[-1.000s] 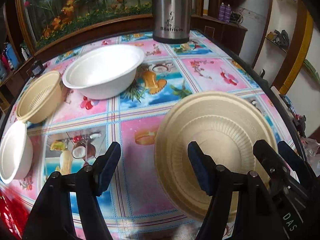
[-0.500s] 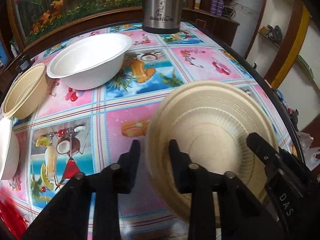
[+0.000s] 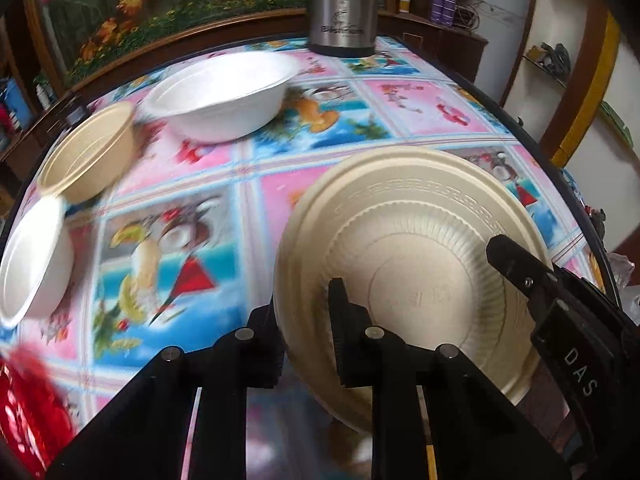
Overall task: Organize plates and bowls
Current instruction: 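Lift the tan bowl with the right tool and carry it to the red plates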
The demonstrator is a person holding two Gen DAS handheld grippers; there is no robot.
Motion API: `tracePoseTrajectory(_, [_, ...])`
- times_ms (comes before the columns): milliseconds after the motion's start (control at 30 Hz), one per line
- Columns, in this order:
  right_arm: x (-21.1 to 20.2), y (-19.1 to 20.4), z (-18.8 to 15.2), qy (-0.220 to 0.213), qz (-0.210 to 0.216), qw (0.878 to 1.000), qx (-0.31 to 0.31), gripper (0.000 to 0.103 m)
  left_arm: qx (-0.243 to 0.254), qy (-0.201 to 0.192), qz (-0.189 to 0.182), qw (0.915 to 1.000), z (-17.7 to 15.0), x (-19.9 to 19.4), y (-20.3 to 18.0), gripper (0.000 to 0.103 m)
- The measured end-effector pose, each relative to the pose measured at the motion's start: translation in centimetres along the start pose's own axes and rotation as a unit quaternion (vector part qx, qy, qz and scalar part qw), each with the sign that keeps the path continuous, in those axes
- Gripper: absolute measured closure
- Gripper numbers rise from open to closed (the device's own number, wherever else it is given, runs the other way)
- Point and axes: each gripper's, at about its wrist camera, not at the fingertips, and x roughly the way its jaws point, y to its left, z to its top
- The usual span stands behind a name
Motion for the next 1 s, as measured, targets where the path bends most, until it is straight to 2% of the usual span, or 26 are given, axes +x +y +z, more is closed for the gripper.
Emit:
tracePoseTrajectory(167, [-0.8, 3.0, -1.5, -0.001, 0.024, 1.0, -0.018, 0.088, -0.021, -0.008, 0.02, 0.9996, -2.2, -2.3, 3.1, 0.085])
tracePoseTrajectory(500, [-4.5, 11.8, -4.7, -0.025, 0.087, 0.994, -0.067, 0.088, -0.082, -0.047, 0.054, 0.994, -6.5, -8.8, 11.2, 0.085])
tracePoseTrajectory(733, [-6.9, 18.9, -6.7, -0.037, 0.125, 0.983, -0.126, 0.088, -0.128, -0.07, 0.07, 0.9868, -9.5, -12.5, 17.0, 0.085])
tracePoseTrajectory(1000, [-6.6, 26.2, -10.4, -0.008, 0.157, 0.969, -0.19, 0.088, -0.186, -0.062, 0.1, 0.9755, -13.6, -13.6, 23.5, 0.085])
